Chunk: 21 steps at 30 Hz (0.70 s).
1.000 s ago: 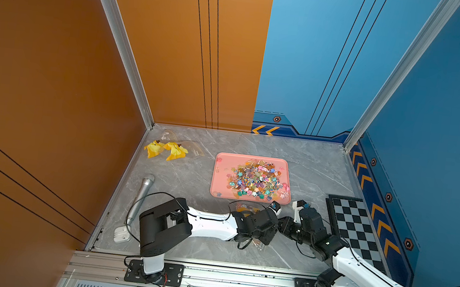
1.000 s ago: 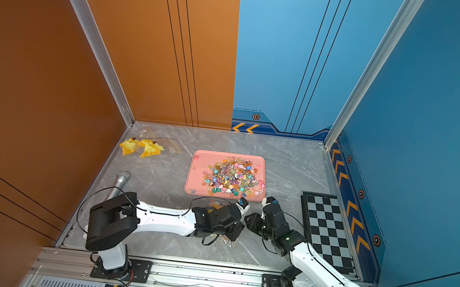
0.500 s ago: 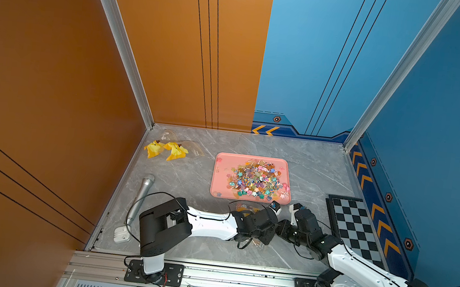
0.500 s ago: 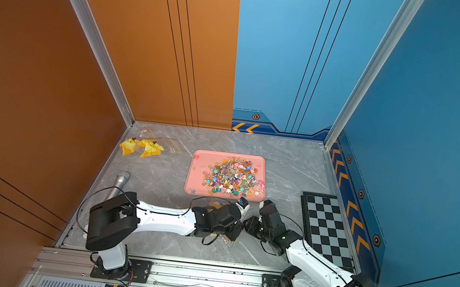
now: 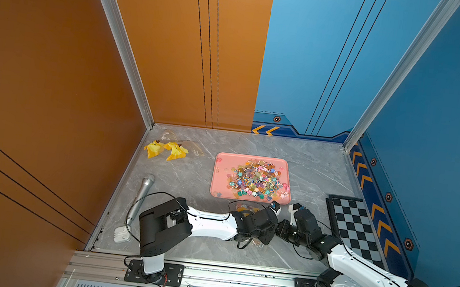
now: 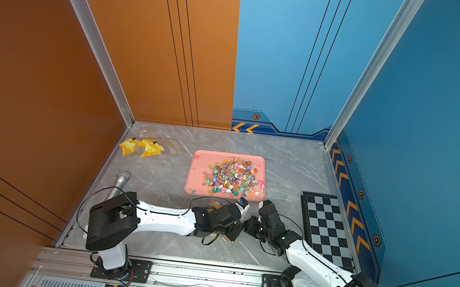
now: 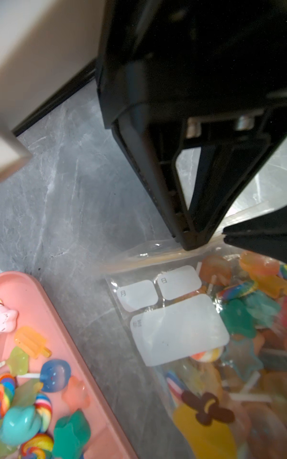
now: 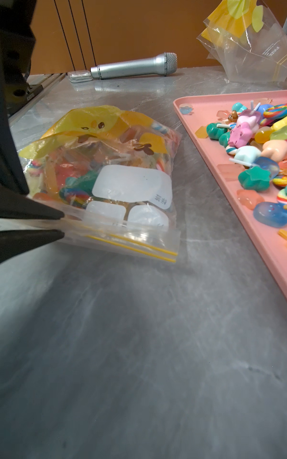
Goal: Pour candies out of the ziploc bag
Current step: Open the ziploc bag at the center of the board.
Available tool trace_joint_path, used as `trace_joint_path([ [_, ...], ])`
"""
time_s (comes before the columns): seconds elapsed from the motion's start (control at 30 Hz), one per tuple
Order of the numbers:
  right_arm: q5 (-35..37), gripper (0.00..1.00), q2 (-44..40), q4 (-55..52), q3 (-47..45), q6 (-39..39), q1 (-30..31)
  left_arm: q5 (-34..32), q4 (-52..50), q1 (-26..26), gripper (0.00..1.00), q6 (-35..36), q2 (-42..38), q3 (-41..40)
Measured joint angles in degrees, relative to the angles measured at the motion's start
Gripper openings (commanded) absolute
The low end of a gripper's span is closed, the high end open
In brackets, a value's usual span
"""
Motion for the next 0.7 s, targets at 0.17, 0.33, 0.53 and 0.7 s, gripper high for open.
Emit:
trace_joint_path([
  [0.17,0.13,0.0,-0.02,0.0,0.0,0.09,0.26,0.0,0.02,0.0,0.0,0.0,-0.04,-0.33],
  [0.33,0.24,0.0,-0.61,-0.02,0.0,0.09,0.5,1.22,0.5,0.0,0.04,0.02,-0.04,-0.33],
  [0.53,0.28,0.0,-1.99,-0.09,0.0,0.09,0.59,2.03,1.18,0.04,0.12,-0.17,-0.04,-0.33],
  [0.7,0.28,0.0,-3.3,-0.52,0.0,0.09,0.59,2.29,1.31,0.11,0.13,-0.22,-0.02,-0.33],
])
